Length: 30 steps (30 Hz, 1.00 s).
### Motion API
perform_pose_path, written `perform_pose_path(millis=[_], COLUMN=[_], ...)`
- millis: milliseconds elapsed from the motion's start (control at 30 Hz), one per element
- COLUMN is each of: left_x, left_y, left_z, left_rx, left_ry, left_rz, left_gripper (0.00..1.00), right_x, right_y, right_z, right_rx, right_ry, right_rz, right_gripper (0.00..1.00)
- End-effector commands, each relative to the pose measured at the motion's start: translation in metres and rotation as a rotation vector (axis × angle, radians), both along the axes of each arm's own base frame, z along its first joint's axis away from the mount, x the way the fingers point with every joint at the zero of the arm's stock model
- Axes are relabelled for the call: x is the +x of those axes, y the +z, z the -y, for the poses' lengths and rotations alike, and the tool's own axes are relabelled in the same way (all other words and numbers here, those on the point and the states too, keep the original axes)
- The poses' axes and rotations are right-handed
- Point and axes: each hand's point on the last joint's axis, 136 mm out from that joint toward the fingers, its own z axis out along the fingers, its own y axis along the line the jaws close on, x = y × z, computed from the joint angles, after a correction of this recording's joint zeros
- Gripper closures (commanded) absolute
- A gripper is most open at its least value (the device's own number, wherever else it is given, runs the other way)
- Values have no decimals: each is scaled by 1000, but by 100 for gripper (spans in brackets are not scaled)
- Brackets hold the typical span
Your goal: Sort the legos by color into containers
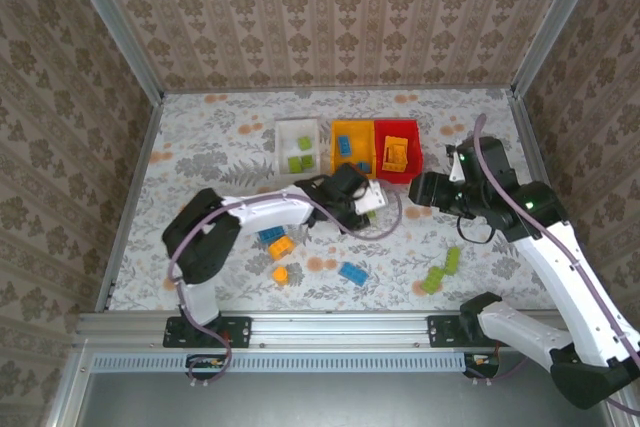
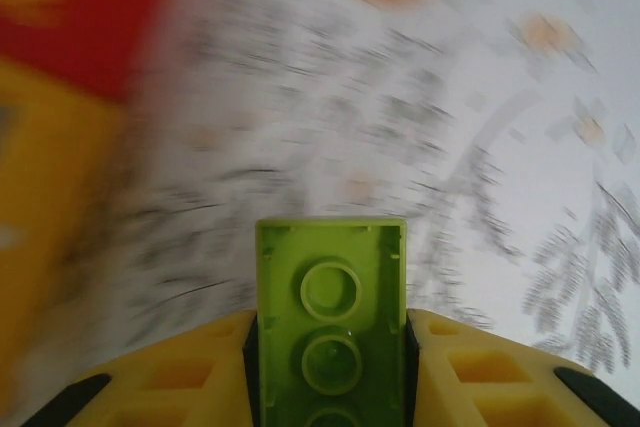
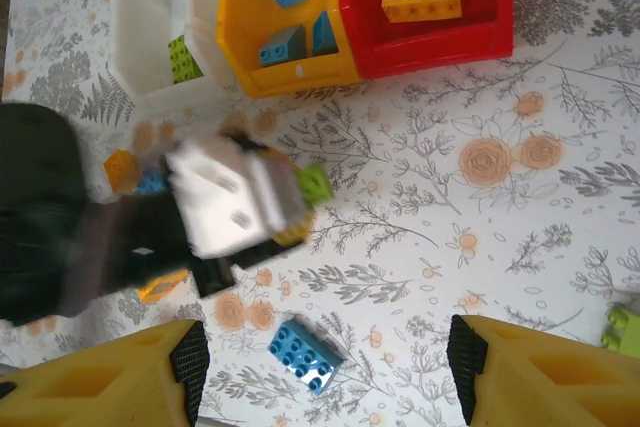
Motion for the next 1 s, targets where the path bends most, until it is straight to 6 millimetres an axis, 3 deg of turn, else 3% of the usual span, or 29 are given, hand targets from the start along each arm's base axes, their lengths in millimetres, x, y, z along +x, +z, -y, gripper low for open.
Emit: perform_pose_path(millis=[0,200,433,567,700,967], left_x=[53,117,169,182,193,202], left_y=[67,72,64,45,33,11], left_z=[-25,-98,-144,-155,-151,-160], left_rx=[-171,-128,-78,-15,9,77], left_ry=[337,701,969,1066,1085,1161], left_rz=[3,-64,-135,-192,-216,-238], left_gripper=[63,63,65,65,63,52], right_x=[14,32,42,42,41,41], right_y=[13,7,-1,-5,-8,-20], right_z=[-13,-32,-47,-49,-48,-53], right_rx=[35,62,69,68,64,71], right_ry=[47,91,128,133,130,143], right_rz=[54,47,25,15,8,-40], right_gripper=[33,33,33,33,33,32])
